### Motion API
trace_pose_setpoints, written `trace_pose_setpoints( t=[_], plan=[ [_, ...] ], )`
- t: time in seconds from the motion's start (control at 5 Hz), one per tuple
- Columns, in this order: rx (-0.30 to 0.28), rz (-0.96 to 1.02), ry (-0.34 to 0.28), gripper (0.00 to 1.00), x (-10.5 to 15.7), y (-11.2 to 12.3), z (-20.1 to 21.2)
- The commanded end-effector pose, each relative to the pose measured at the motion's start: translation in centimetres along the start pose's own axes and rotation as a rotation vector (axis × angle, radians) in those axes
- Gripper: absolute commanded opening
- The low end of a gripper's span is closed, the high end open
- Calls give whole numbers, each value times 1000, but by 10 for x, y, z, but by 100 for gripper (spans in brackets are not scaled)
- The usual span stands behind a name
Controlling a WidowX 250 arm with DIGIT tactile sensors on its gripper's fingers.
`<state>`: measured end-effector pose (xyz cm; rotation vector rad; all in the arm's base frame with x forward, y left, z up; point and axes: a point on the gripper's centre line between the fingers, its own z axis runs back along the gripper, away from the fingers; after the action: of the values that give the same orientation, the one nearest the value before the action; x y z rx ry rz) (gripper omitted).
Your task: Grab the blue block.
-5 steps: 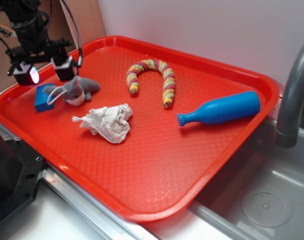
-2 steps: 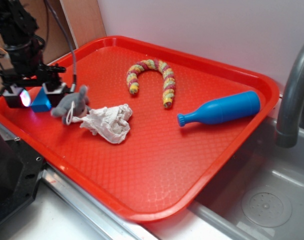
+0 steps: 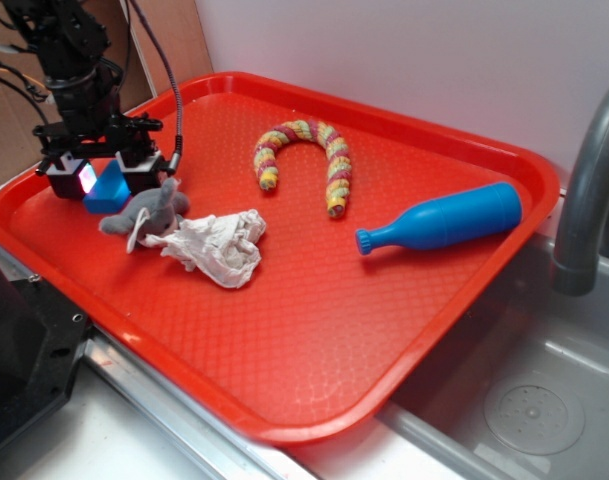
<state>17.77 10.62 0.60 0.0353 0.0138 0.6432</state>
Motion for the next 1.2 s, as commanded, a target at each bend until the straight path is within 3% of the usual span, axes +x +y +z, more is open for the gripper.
trace_pose_setpoints(
  t=[0.0,0.2,0.4,0.6,1.0],
  plan=[
    [-92,-299,-35,0,-48,17,53],
    [-161,-432,-103,0,-43,-16,102],
    [-166,-501,-46,0,-22,-71,154],
    [-158,-571,-33,0,-15,-110,205],
    [-151,-594,-70,0,-22,-120,217]
  ],
)
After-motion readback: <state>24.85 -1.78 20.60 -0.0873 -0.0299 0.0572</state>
